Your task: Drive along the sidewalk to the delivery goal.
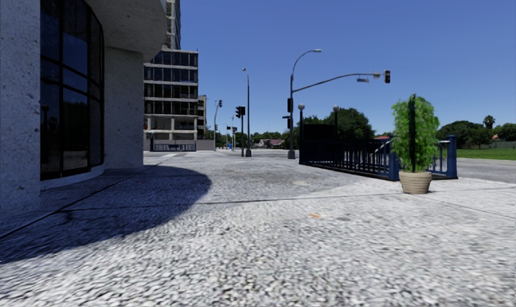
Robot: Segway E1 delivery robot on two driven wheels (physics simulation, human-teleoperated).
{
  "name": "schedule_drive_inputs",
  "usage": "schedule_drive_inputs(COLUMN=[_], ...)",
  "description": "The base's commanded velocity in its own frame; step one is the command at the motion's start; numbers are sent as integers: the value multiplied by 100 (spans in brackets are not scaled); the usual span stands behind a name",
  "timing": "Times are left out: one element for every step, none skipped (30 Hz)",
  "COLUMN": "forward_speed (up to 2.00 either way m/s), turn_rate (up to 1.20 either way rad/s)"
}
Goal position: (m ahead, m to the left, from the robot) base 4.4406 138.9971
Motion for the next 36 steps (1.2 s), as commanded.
schedule_drive_inputs(forward_speed=[200,200,200,200,200,200,200,200,200,200,200,200,200,200,200,200,200,200,200,200,200,200,200,200,200,200,200,200,200,200,200,200,200,200,200,200], turn_rate=[0,0,0,0,0,0,0,0,0,0,0,0,0,0,0,0,0,0,0,0,0,0,0,0,0,0,0,0,0,0,0,7,13,25,25,48])
